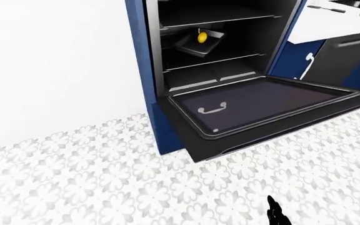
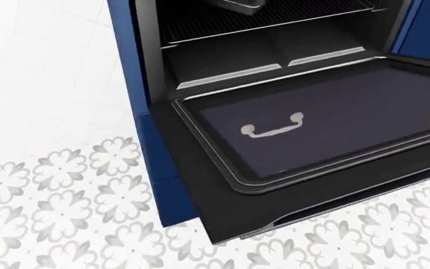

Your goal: Close the oven door.

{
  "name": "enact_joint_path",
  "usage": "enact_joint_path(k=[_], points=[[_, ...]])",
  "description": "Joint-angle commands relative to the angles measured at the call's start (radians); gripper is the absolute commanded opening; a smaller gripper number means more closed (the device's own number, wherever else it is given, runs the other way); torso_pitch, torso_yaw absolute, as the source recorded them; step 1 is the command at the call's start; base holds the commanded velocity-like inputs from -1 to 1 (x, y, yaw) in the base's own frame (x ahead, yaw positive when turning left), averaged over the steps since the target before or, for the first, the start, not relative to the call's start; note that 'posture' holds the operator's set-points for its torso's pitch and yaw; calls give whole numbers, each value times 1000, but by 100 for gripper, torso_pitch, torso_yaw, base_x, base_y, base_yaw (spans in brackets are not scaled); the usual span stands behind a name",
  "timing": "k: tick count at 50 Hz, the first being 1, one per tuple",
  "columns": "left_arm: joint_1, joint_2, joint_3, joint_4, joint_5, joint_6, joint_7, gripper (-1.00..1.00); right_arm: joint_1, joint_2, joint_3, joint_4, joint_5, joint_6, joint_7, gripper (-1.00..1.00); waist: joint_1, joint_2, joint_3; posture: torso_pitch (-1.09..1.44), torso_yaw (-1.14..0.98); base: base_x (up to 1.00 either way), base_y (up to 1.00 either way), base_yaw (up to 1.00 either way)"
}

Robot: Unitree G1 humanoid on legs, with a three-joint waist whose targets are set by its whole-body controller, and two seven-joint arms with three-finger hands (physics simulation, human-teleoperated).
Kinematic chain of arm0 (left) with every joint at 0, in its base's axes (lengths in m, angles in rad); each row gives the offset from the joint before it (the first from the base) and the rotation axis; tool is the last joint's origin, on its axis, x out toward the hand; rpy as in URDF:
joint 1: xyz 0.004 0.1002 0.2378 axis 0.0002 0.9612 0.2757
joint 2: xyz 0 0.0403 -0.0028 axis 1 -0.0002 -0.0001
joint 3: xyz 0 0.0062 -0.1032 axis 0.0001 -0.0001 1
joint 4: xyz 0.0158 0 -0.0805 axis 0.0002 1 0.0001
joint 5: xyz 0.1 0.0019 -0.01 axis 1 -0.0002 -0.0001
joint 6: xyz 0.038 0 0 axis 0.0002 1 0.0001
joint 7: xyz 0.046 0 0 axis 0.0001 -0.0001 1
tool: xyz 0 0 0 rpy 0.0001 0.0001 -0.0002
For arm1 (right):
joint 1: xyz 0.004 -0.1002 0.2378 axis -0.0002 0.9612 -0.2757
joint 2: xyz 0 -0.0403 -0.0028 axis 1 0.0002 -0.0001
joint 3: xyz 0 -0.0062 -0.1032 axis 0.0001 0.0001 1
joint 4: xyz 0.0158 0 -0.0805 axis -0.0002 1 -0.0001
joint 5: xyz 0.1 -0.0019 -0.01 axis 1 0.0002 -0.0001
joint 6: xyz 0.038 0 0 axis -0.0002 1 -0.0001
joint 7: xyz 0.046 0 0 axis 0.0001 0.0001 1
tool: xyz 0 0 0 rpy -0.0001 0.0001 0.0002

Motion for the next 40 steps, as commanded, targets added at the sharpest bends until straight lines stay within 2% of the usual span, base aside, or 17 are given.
enact_joint_path(k=[1, 4, 6, 7, 8, 9, 10, 11, 13, 19, 25, 27, 28, 30, 31, 36, 40], points=[[-4, 27, 12, -18, -12, -27, 6, 100, -9, 0, 3, -19, 0, -31, -1, 100, 4, 5, -3, 0, 0, 0, 40, 0], [-6, 28, 12, -18, -11, -25, 5, 100, -4, 3, 8, -19, -1, -35, -5, 100, 7, 41, 8, 0, 0, 0, 40, 0], [-7, 29, 13, -18, -11, -24, 5, 100, -4, 3, 11, -20, -2, -35, -11, 100, 8, 78, 10, 0, 0, 0, 38, 0], [-6, 28, 13, -18, -10, -24, 4, 100, -2, 2, 13, -19, -4, -36, -16, 100, 9, 105, 8, 0, 0, 0, 34, 0], [-5, 28, 12, -18, -9, -24, 4, 100, 1, 3, 14, -19, -6, -36, -18, 100, 12, 148, -2, 0, 0, 0, 23, 0], [-4, 28, 13, -18, -9, -23, 4, 100, 1, 3, 14, -18, -6, -34, -16, 100, 24, 207, -16, 0, 0, 0, 16, 0], [-5, 29, 14, -18, -10, -23, 3, 100, -1, 0, 14, -18, -6, -31, -15, 100, 27, 132, 28, 0, 0, 0, 0, 0], [-5, 28, 14, -18, -10, -23, 3, 100, -5, -2, 12, -18, -5, -27, -13, 100, 29, 147, 18, 0, 0, 0, 0, 0], [-5, 27, 14, -18, -10, -23, 4, 100, -9, -4, 10, -17, -6, -23, -13, 100, 25, 147, 14, 0, 0, 0, 0, 0], [-1, 28, 11, -18, -5, -26, 7, 100, -14, -7, 3, -16, -14, -19, -17, 100, 17, 110, 26, 0, 0, 0, 0, 0], [-2, 28, 20, -18, -20, -21, -12, 100, -18, -1, -3, -15, -19, 9, -36, 100, 32, 65, 30, 0, 0, 0, 0, 0], [-2, 29, 12, -17, -9, -8, 13, 100, -19, 1, -4, -15, -21, 21, -47, 100, 39, 45, 33, 0, 0, 0, 0, 0], [0, 27, 13, -17, -10, 4, 10, 100, -19, -3, 10, -13, -47, 34, -102, 100, 42, 30, 33, 0, 0, 0, 0, 0], [-4, 25, 22, -17, -25, 35, 6, 100, -16, -2, 1, -14, -37, 43, -68, 100, 47, -16, 23, 0, 0, 0, 0, 0], [-7, 23, 26, -17, -36, 73, -7, 100, -17, -1, -1, -15, -36, 46, -72, 100, 46, 13, 28, 0, 0, 0, 0, 0], [-6, 21, 15, -17, -39, 102, -8, 100, -20, -2, -10, -15, -27, 48, -52, 100, 39, 43, 6, 0, 0, 0, 0, 0], [-8, 26, 19, -17, -44, 108, 1, 100, -22, 0, -11, -16, -15, 47, -42, 100, 30, 54, -6, 0, 0, 0, 0, 0]])
